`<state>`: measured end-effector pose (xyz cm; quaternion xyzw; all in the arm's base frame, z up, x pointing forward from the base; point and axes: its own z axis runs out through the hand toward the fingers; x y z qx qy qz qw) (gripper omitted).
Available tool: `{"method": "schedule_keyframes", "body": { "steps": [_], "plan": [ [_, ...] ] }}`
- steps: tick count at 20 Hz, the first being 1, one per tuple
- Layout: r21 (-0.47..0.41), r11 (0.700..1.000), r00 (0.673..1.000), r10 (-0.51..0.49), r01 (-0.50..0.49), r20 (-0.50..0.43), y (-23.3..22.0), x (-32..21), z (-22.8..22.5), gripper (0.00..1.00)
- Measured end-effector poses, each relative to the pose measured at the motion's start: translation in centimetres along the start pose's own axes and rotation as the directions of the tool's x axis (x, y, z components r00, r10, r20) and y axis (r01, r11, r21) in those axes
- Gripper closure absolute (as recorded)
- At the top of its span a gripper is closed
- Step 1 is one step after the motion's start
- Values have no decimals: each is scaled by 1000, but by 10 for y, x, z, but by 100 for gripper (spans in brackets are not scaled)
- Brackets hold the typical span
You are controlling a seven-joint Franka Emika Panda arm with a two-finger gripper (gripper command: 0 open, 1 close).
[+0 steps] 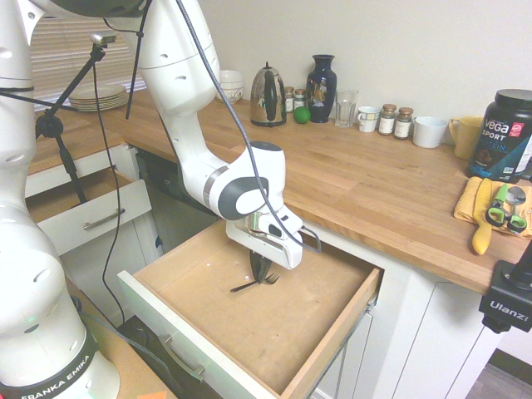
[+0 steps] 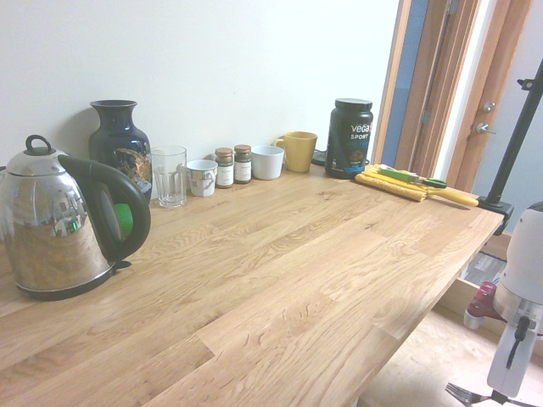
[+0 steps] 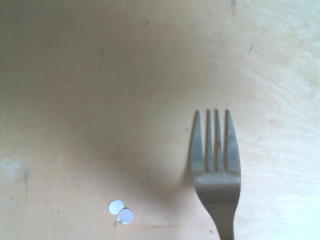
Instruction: Put fork in the drawer
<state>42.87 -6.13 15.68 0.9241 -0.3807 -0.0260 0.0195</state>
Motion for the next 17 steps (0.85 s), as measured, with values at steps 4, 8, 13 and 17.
{"method": "schedule_keyframes", "body": {
  "steps": [4, 8, 13, 17],
  "plan": [
    [-2, 1000, 1000, 0, 0, -1, -2, 2, -1, 0],
    [-4, 1000, 1000, 4, -4, 0, -1, 4, -2, 0],
    [-5, 1000, 1000, 2, -2, 1, -2, 3, -2, 0],
    [-2, 1000, 1000, 1, -1, -1, -3, 2, -3, 0]
  ]
}}
